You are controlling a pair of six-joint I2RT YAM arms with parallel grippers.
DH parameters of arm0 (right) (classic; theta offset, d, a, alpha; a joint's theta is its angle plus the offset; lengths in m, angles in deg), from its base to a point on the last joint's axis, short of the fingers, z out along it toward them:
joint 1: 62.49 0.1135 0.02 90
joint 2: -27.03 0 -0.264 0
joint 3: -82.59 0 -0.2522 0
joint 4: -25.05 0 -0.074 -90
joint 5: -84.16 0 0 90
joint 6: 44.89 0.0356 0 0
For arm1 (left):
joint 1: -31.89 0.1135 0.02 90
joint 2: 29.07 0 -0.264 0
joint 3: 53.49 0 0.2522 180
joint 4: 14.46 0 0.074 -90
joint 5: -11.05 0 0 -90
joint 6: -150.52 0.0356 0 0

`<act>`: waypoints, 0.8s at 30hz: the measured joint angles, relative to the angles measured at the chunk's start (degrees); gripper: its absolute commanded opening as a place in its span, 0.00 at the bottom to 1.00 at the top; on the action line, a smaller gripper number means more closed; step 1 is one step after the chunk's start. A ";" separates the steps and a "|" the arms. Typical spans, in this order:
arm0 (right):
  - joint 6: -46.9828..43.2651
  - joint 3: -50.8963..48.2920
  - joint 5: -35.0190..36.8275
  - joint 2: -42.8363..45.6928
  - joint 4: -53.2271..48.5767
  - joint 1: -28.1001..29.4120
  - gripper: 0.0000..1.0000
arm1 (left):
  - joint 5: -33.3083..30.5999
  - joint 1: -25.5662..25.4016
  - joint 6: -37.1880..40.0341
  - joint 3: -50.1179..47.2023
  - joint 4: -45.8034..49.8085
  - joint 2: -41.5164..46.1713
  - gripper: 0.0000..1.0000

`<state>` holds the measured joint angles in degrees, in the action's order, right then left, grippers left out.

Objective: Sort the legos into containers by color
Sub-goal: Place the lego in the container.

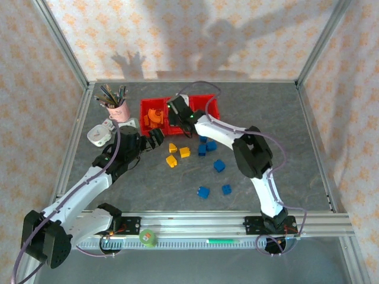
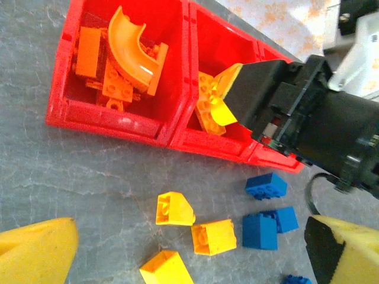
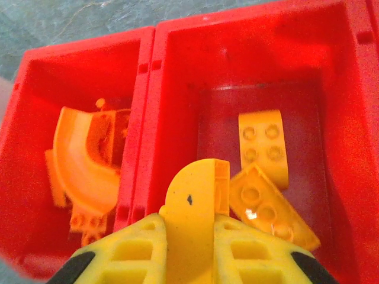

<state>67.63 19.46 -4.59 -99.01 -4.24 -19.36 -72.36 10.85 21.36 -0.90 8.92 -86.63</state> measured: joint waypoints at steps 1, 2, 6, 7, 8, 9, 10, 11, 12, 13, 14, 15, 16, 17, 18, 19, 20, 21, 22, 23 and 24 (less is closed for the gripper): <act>-0.48 1.46 -0.28 -1.27 -0.11 -0.42 0.20 | -0.07 0.11 0.00 0.04 -0.22 -0.26 0.99; -0.76 2.34 -0.52 -2.10 -0.26 -0.70 0.21 | -0.20 0.11 0.00 0.02 -0.35 -0.37 0.99; -1.99 6.75 -1.53 -5.03 -1.66 -1.90 0.31 | -0.66 0.17 0.02 0.04 -0.66 -0.46 0.99; -2.40 7.58 -1.79 -5.40 -1.95 -2.10 0.32 | -0.72 0.20 0.02 0.04 -0.76 -0.46 0.99; -2.75 8.17 -1.99 -5.53 -2.21 -2.23 0.34 | -0.90 0.20 0.02 0.04 -0.90 -0.46 0.99; -3.15 8.76 -2.43 -5.57 -2.47 -2.32 0.37 | -1.05 0.20 0.02 0.04 -1.03 -0.44 0.99; -3.39 9.33 -2.73 -5.57 -2.67 -2.34 0.37 | -1.09 0.20 0.02 0.04 -1.14 -0.44 0.99; -3.56 9.77 -3.06 -5.57 -2.67 -2.32 0.37 | -1.09 0.20 0.02 0.04 -1.14 -0.44 0.99; -3.76 10.08 -3.56 -5.53 -2.64 -2.32 0.37 | -1.09 0.20 0.02 0.04 -1.14 -0.44 0.99; -3.96 9.99 -4.15 -5.33 -2.56 -2.32 0.38 | -1.09 0.20 0.02 0.04 -1.14 -0.44 0.99; -4.00 9.57 -4.42 -5.09 -2.51 -2.29 0.39 | -1.09 0.20 0.02 0.04 -1.14 -0.44 0.99; -4.11 8.57 -4.76 -4.48 -2.34 -2.25 0.40 | -1.09 0.20 0.02 0.04 -1.14 -0.44 0.99; -4.17 6.49 -5.25 -3.32 -2.05 -2.25 0.40 | -1.07 0.20 0.02 0.04 -1.14 -0.42 0.99; -4.15 4.57 -5.51 -2.16 -2.01 -2.25 0.40 | -1.05 0.20 0.02 0.04 -1.11 -0.35 0.99; -4.15 2.34 -5.81 -0.74 -2.05 -2.25 0.40 | -0.92 0.20 0.02 0.04 -1.09 -0.17 0.99; -4.00 -0.24 -6.10 1.03 -1.88 -2.25 0.41 | -0.76 0.20 0.02 0.04 -1.09 0.11 0.99; -3.80 -2.49 -6.25 2.58 -1.64 -2.16 0.42 | -0.55 0.20 0.04 0.04 -1.09 0.42 0.99; -3.45 -5.60 -6.43 4.85 -1.14 -2.12 0.43 | -0.24 0.20 0.04 0.04 -1.03 0.83 0.99; -3.04 -8.72 -6.56 7.19 -0.76 -1.99 0.45 | 0.11 0.20 0.04 0.04 -0.92 1.27 0.99; -2.80 -11.15 -6.60 9.14 -0.46 -1.86 0.46 | 0.37 0.20 0.07 0.04 -0.79 1.66 0.99; -2.43 -13.97 -6.49 11.43 -0.11 -1.60 0.47 | 0.59 0.20 0.15 0.04 -0.50 2.12 0.99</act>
<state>65.21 5.49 -11.08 -87.58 -4.35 -20.96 -71.77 11.05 21.51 -0.86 8.42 -84.51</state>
